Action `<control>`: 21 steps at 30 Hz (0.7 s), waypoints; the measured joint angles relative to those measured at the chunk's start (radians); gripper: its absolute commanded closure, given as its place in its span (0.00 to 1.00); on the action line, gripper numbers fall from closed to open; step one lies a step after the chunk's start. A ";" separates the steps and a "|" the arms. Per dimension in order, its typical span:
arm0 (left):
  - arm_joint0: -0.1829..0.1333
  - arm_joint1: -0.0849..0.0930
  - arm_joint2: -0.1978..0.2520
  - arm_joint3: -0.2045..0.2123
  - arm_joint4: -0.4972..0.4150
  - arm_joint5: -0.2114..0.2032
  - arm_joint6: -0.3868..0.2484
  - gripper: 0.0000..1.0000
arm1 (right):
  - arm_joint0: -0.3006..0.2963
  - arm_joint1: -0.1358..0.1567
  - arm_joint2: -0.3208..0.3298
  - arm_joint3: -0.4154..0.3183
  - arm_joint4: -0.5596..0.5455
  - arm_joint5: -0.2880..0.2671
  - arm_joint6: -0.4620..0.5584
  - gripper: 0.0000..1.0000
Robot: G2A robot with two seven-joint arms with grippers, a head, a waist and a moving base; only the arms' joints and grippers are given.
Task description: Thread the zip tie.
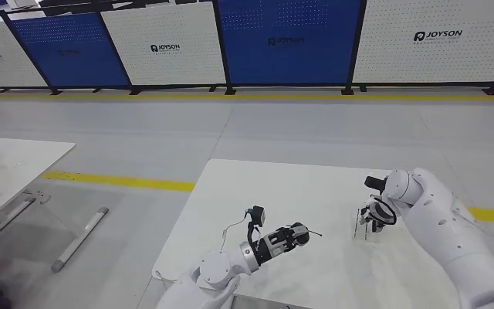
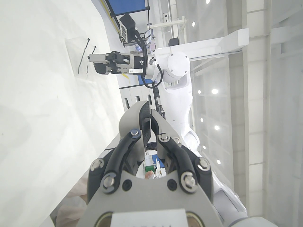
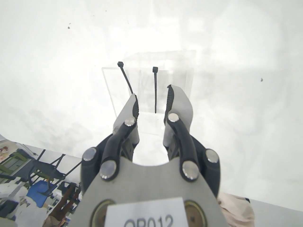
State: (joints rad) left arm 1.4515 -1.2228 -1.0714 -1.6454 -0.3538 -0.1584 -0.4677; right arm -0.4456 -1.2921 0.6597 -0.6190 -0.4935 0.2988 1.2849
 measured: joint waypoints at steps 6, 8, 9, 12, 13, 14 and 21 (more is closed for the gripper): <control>0.000 0.000 0.000 0.000 0.000 0.000 0.000 1.00 | 0.022 -0.031 -0.019 0.069 0.009 -0.017 -0.006 0.75; 0.000 0.000 0.000 0.000 0.000 0.000 0.000 1.00 | 0.027 -0.040 -0.024 0.089 0.010 -0.021 -0.009 0.74; 0.000 0.000 0.000 0.000 0.000 0.000 0.000 1.00 | 0.030 -0.046 -0.026 0.102 0.012 -0.025 -0.011 0.75; 0.000 0.000 0.000 0.000 0.000 0.000 0.000 1.00 | 0.037 -0.059 -0.032 0.132 0.015 -0.034 -0.015 0.75; 0.000 0.000 0.000 0.000 0.000 0.000 0.000 1.00 | 0.039 -0.063 -0.033 0.140 0.015 -0.036 -0.016 0.75; 0.000 0.000 0.000 0.000 0.000 0.000 0.000 1.00 | 0.041 -0.067 -0.035 0.147 0.015 -0.038 -0.018 0.75; 0.000 0.000 0.000 0.000 0.000 0.000 0.000 1.00 | 0.057 -0.094 -0.043 0.206 0.015 -0.048 -0.028 0.75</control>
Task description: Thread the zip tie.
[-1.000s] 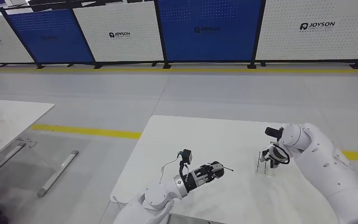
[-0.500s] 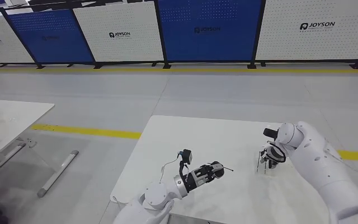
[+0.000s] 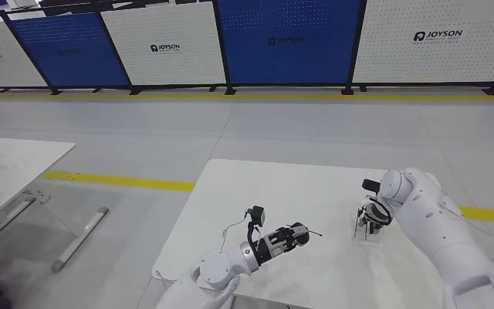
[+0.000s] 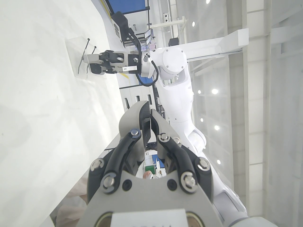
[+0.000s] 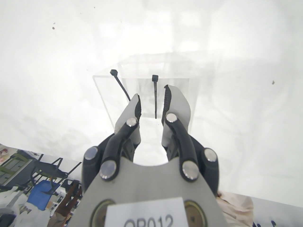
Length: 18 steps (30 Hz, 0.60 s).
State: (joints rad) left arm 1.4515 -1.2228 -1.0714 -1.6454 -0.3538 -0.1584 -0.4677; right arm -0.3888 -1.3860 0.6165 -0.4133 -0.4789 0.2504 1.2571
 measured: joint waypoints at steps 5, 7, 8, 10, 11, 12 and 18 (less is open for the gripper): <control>0.000 0.000 0.000 0.000 0.000 0.000 0.000 1.00 | 0.010 -0.016 -0.003 0.034 0.000 -0.004 -0.007 0.75; 0.000 0.000 0.000 0.000 0.000 0.000 0.000 1.00 | 0.015 -0.022 -0.003 0.049 -0.001 -0.008 -0.009 0.77; 0.000 0.000 0.000 0.000 0.000 0.000 0.000 1.00 | 0.017 -0.025 -0.004 0.055 -0.001 -0.010 -0.009 0.80; 0.000 0.000 0.000 0.000 0.000 0.000 0.000 1.00 | 0.022 -0.031 -0.006 0.069 -0.006 -0.017 -0.009 0.88; 0.000 0.000 0.000 0.000 0.000 0.000 0.000 1.00 | 0.024 -0.034 -0.007 0.075 -0.007 -0.020 -0.010 0.95; 0.000 0.000 0.000 0.000 0.000 0.000 0.000 1.00 | 0.026 -0.037 -0.007 0.083 -0.008 -0.023 -0.012 0.99; 0.000 0.000 0.000 0.000 0.000 0.000 0.000 1.00 | 0.035 -0.052 -0.007 0.118 -0.011 -0.037 -0.014 1.00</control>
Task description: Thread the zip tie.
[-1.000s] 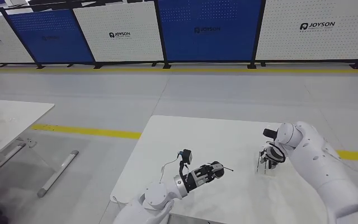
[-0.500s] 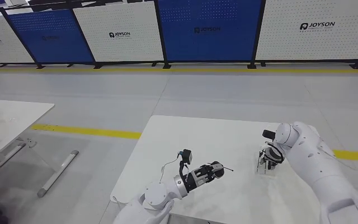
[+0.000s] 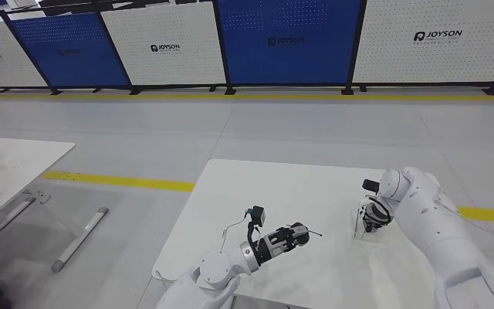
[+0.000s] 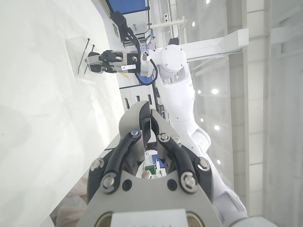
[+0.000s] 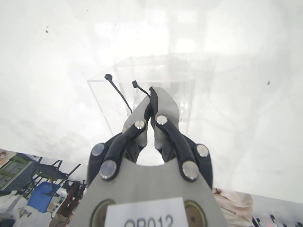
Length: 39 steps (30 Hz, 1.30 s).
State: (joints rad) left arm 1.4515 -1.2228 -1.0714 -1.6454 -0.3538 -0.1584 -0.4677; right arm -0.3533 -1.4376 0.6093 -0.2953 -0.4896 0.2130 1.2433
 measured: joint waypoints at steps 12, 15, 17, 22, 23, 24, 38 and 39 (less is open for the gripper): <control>0.000 0.000 0.000 0.000 0.000 0.000 0.000 1.00 | 0.003 -0.007 0.004 0.012 -0.026 -0.035 -0.025 1.00; 0.000 0.000 0.000 0.000 0.000 0.000 0.000 1.00 | 0.000 -0.003 0.008 0.004 -0.032 -0.035 -0.034 1.00; 0.000 0.000 0.000 0.000 0.000 0.000 0.000 1.00 | -0.001 0.000 0.014 -0.001 -0.031 -0.039 -0.039 1.00; 0.000 0.000 0.000 0.000 0.000 0.000 0.000 1.00 | -0.008 0.016 0.034 -0.016 -0.023 -0.072 -0.047 1.00; 0.000 0.000 0.000 0.000 0.000 0.000 0.000 1.00 | -0.009 0.020 0.038 -0.019 -0.023 -0.075 -0.049 1.00; 0.000 0.000 0.000 0.000 0.000 0.000 0.000 1.00 | -0.013 0.025 0.043 -0.025 -0.023 -0.079 -0.050 1.00; 0.000 0.000 0.000 0.000 0.000 0.000 0.000 1.00 | -0.113 0.115 0.118 -0.250 -0.068 -0.054 -0.048 1.00; 0.000 0.000 0.000 0.000 0.000 0.000 0.000 1.00 | -0.129 0.127 0.128 -0.285 -0.077 -0.042 -0.044 1.00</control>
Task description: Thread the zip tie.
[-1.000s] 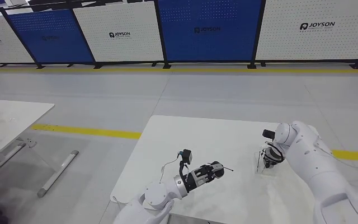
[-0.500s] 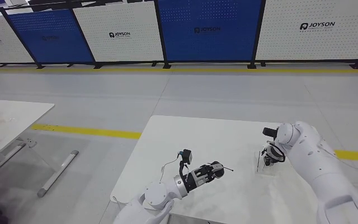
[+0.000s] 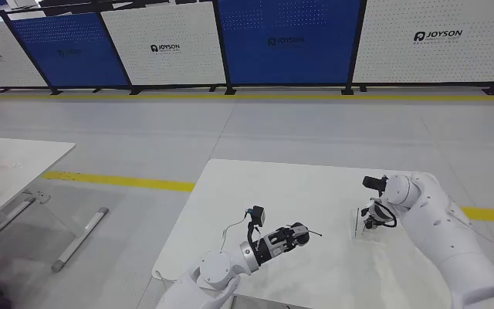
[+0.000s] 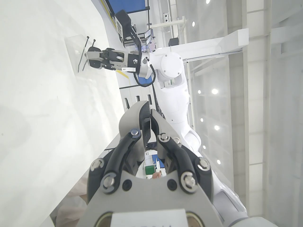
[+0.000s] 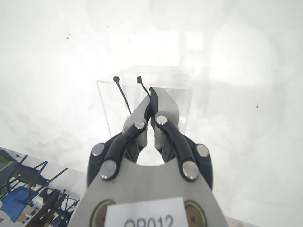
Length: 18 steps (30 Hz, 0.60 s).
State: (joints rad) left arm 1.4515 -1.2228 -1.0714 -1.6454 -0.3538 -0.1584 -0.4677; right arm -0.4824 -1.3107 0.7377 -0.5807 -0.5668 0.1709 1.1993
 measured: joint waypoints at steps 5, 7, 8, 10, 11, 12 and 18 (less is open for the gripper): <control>0.000 0.000 0.000 0.000 0.000 0.000 0.000 1.00 | -0.075 0.052 0.056 -0.164 -0.047 0.062 0.024 1.00; 0.000 0.000 0.000 0.000 0.000 0.000 0.000 1.00 | -0.115 0.077 0.089 -0.243 -0.069 0.088 0.036 1.00; 0.000 0.000 0.000 0.000 0.000 0.000 0.000 1.00 | -0.134 0.087 0.105 -0.277 -0.078 0.100 0.040 1.00; 0.000 0.000 0.000 0.000 0.000 0.000 0.000 1.00 | -0.178 0.111 0.144 -0.356 -0.099 0.124 0.047 1.00; 0.000 0.000 0.000 0.000 0.000 0.000 0.000 1.00 | -0.197 0.120 0.162 -0.389 -0.108 0.134 0.045 1.00; 0.000 0.000 0.000 0.000 0.000 0.000 0.000 1.00 | -0.222 0.132 0.185 -0.431 -0.120 0.145 0.038 1.00; 0.000 0.000 0.000 0.000 0.000 0.000 0.000 1.00 | -0.321 0.166 0.277 -0.574 -0.168 0.167 -0.022 1.00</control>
State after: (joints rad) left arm 1.4515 -1.2229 -1.0714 -1.6454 -0.3538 -0.1584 -0.4677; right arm -0.8039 -1.1448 1.0152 -1.1551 -0.7351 0.3376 1.1774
